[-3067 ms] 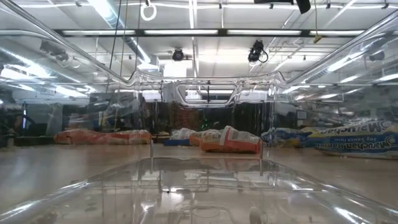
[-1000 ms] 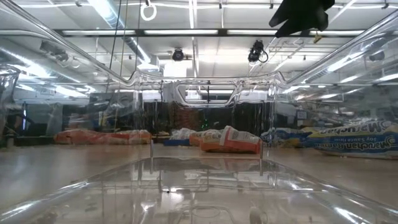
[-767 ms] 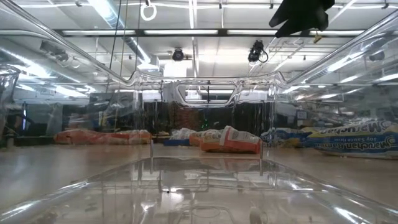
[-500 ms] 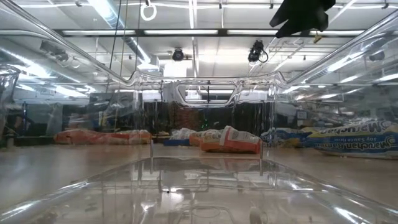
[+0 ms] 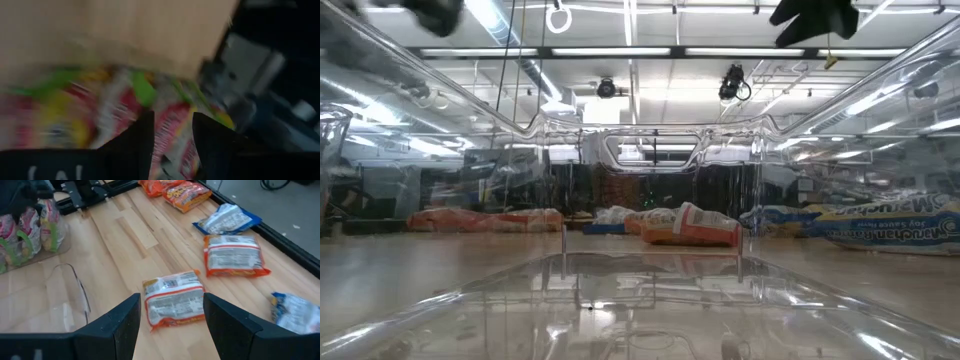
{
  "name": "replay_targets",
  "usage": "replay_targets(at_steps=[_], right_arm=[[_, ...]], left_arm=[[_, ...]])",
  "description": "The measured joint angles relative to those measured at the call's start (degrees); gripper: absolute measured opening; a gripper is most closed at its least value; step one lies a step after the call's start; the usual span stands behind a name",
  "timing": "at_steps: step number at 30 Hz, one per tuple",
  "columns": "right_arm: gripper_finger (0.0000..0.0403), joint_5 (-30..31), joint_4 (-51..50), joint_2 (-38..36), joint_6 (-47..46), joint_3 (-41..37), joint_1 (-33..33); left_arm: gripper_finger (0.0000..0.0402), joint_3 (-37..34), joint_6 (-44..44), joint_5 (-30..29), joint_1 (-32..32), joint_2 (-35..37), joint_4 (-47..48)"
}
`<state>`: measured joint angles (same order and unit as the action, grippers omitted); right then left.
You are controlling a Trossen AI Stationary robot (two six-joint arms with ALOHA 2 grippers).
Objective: Sort Maruchan noodles
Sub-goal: Put the orange noodle pack into the middle transparent bin
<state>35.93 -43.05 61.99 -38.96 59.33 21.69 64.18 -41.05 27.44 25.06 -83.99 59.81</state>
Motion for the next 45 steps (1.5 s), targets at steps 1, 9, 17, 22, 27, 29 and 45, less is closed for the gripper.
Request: replay_targets(at_steps=[1,9,17,22,27,29,45], right_arm=[[0.022,-0.05,-2.09,-0.02,-0.47,1.36,-0.03],[0.022,-6.01,-8.24,2.0,4.62,3.92,-4.88],[0.022,-14.01,-5.33,9.52,14.08,-1.6,-8.67],[0.022,-15.27,3.38,17.9,24.59,-6.31,-10.22],[0.022,-19.02,9.29,27.77,33.38,-7.06,-15.66],[0.022,-21.4,11.11,31.22,34.09,-7.06,-18.23],[0.022,-35.58,34.32,40.63,25.9,4.16,-28.08]], left_arm=[[0.0139,0.92,0.99,-2.89,-1.11,0.37,0.91],[0.0139,3.81,6.24,-30.34,-9.86,2.08,-10.84],[0.015,3.85,13.27,-36.67,-21.5,-2.43,-34.68],[0.0163,3.79,16.17,-34.92,-24.61,-4.78,-41.77],[0.0159,3.79,19.4,-36.41,-25.95,-3.9,-38.14],[0.0158,3.79,20.04,-36.82,-26.96,-2.3,-33.04],[0.0212,3.79,8.74,-43.71,-28.37,0.02,-18.3]])
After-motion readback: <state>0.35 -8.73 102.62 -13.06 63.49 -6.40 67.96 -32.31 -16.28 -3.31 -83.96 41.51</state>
